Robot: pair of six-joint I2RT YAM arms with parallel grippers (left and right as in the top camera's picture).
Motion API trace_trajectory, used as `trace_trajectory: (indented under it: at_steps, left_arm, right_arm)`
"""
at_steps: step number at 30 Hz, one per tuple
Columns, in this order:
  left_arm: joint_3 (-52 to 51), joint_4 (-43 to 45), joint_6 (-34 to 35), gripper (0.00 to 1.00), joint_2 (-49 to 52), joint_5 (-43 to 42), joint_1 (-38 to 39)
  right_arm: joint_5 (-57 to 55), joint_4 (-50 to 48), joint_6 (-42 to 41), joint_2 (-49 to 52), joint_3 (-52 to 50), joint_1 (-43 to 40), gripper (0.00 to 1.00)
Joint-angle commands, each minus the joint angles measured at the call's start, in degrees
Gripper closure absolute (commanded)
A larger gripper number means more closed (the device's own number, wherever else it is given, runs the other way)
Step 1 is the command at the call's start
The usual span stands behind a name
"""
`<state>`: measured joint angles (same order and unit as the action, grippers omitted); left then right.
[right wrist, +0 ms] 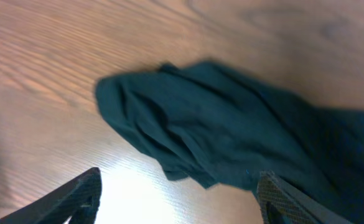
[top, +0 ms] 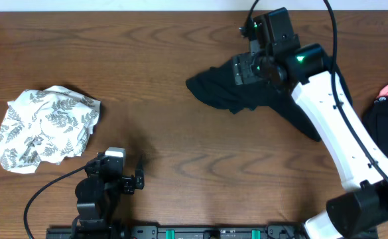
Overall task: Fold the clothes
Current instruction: 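Drag the black garment with the right gripper to the table center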
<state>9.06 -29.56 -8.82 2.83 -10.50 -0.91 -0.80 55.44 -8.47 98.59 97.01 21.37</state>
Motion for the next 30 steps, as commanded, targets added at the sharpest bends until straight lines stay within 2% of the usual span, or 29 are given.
trace_trajectory:
  at_steps: [1,3,5,10,15,18,21,23,30]
  left_arm:
    - [-0.92,0.15,0.31,0.02,-0.37,0.02,0.24]
    - [-0.92,1.01,0.35,0.02,-0.37,0.00,0.24]
    - [-0.92,1.29,0.37,0.02,-0.37,-0.37,0.24]
    - [-0.92,3.85,1.20,0.02,-0.37,-8.98,0.24]
    - [-0.57,11.65,17.88,0.02,1.05,-9.27,0.24]
    - [1.36,12.35,22.67,0.02,5.40,-10.12,0.24]
    - [5.25,12.31,23.10,0.02,12.76,-12.17,0.26]
    - [8.57,12.33,23.10,0.02,18.14,-12.98,0.28]
    - [25.31,11.89,23.08,0.02,38.66,-13.88,2.82]
  right_arm:
    - [-0.50,0.76,-6.01,2.01,-0.72,-2.67,0.14]
    - [1.14,0.59,-8.11,2.60,-0.74,-4.20,0.01]
    - [4.02,0.09,-8.24,2.80,-0.74,-5.99,0.01]
    - [11.21,0.70,-8.26,2.80,-0.76,-10.99,0.01]
    - [13.27,1.81,-8.68,2.80,-2.45,-16.09,0.01]
    - [13.27,1.49,-8.70,2.80,-4.98,-16.68,0.09]
    - [13.27,0.59,-9.33,2.80,-9.18,-15.54,0.17]
    - [13.27,-0.59,-11.26,2.82,-12.96,-14.36,0.18]
    - [13.38,-13.05,-20.31,2.82,-26.21,-9.18,0.35]
